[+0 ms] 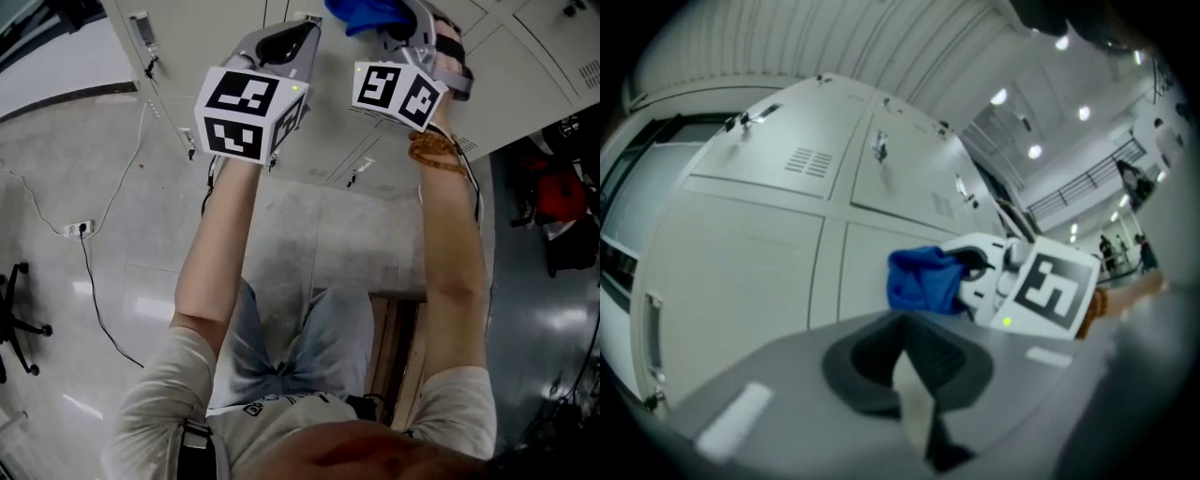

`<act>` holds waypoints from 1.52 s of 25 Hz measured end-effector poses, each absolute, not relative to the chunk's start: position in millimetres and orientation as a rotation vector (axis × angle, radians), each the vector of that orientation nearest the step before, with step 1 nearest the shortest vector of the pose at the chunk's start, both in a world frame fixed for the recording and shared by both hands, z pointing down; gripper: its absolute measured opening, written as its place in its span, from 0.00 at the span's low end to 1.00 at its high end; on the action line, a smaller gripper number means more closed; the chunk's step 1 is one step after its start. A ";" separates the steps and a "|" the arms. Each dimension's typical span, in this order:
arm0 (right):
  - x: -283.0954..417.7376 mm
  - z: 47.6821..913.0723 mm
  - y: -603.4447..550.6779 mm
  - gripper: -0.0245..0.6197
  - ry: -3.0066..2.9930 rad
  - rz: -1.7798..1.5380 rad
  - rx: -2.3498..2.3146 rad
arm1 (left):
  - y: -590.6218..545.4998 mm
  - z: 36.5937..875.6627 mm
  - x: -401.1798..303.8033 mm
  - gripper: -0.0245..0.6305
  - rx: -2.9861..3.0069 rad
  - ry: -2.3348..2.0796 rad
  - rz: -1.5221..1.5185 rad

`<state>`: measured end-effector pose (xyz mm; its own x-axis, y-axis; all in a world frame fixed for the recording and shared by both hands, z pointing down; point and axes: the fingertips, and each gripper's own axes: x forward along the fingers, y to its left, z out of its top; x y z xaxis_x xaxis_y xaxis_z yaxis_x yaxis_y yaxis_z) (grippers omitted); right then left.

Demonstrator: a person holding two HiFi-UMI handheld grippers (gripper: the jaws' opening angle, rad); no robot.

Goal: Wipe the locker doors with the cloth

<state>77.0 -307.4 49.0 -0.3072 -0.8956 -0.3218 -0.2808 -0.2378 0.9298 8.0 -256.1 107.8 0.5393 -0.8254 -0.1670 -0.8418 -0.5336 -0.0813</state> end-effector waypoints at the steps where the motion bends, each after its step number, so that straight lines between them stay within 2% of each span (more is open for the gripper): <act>1: 78.2 39.4 -307.4 0.08 -1.497 -1.596 1.435 | -255.4 102.7 9.5 0.04 -2.613 1.422 0.165; 7: 116.7 -1.0 -302.8 0.08 -1.492 -1.576 1.630 | -255.6 105.4 29.6 0.04 -2.607 1.391 0.117; 12: 146.3 22.0 -305.3 0.08 -1.480 -1.535 1.684 | -257.2 128.0 48.1 0.04 -2.635 1.369 0.096; 17: 146.4 82.0 -307.0 0.08 -1.489 -1.500 1.648 | -258.4 165.4 56.3 0.04 -2.676 1.360 0.054; 28: 123.1 271.3 -312.4 0.08 -1.555 -1.381 1.396 | -265.7 243.0 55.8 0.04 -2.746 1.399 -0.031; 38: 148.7 370.5 -313.9 0.08 -1.472 -1.359 1.191 | -266.2 301.7 68.2 0.04 -2.811 1.409 -0.065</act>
